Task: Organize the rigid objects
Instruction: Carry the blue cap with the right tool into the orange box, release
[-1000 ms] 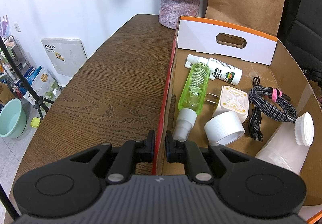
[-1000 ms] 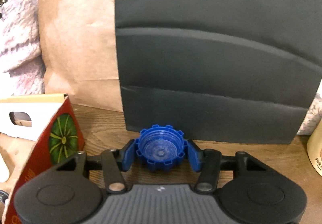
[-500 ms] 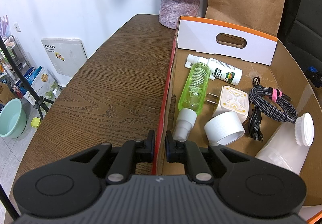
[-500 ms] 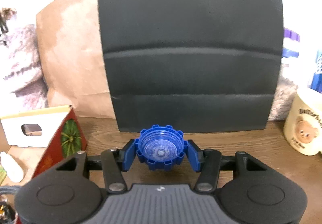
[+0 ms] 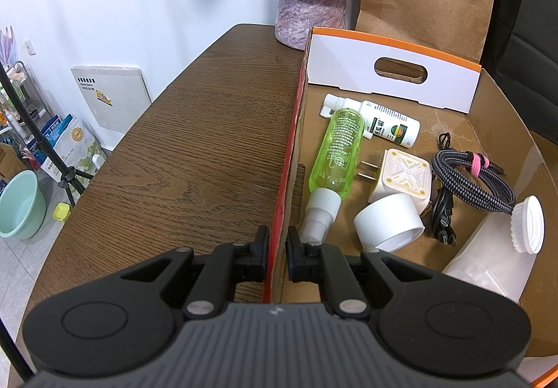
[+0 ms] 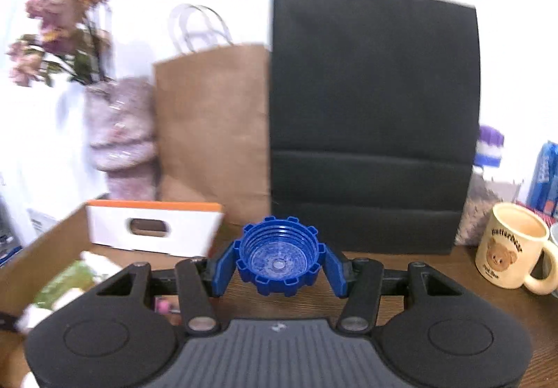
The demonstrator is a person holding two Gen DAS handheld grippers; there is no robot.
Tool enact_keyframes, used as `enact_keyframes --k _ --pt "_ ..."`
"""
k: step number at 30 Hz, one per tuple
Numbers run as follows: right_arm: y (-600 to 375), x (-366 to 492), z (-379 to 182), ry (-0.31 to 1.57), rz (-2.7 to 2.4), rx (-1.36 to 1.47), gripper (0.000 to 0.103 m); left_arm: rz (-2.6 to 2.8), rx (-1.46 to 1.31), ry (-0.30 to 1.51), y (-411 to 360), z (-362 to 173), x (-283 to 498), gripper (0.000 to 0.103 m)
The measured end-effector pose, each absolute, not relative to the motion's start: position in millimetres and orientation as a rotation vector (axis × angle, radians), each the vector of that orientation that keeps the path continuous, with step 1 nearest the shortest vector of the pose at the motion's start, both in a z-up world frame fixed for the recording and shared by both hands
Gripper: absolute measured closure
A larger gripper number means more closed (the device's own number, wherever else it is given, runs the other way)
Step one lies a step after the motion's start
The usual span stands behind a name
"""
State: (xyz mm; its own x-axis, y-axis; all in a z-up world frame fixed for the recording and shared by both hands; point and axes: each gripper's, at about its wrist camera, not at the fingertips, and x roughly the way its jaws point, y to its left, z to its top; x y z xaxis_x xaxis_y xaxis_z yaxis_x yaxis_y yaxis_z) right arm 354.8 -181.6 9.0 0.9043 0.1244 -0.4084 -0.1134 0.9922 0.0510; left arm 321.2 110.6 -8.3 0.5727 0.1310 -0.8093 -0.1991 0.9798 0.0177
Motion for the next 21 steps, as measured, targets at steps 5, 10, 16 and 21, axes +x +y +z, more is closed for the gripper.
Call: enact_keyframes --k 5,10,16,21 --pt "-152 323 29 0.381 0.203 0.011 0.050 0.195 -0.074 0.941 111 -9 322 0.092" --pt "-116 304 38 0.374 0.268 -0.014 0.050 0.195 -0.073 0.941 111 -9 321 0.092" --pt "-73 296 33 0.421 0.324 -0.039 0.050 0.194 -0.069 0.942 111 -9 322 0.092" --pt "-57 301 22 0.481 0.321 -0.034 0.050 0.193 -0.069 0.942 111 -9 322 0.092"
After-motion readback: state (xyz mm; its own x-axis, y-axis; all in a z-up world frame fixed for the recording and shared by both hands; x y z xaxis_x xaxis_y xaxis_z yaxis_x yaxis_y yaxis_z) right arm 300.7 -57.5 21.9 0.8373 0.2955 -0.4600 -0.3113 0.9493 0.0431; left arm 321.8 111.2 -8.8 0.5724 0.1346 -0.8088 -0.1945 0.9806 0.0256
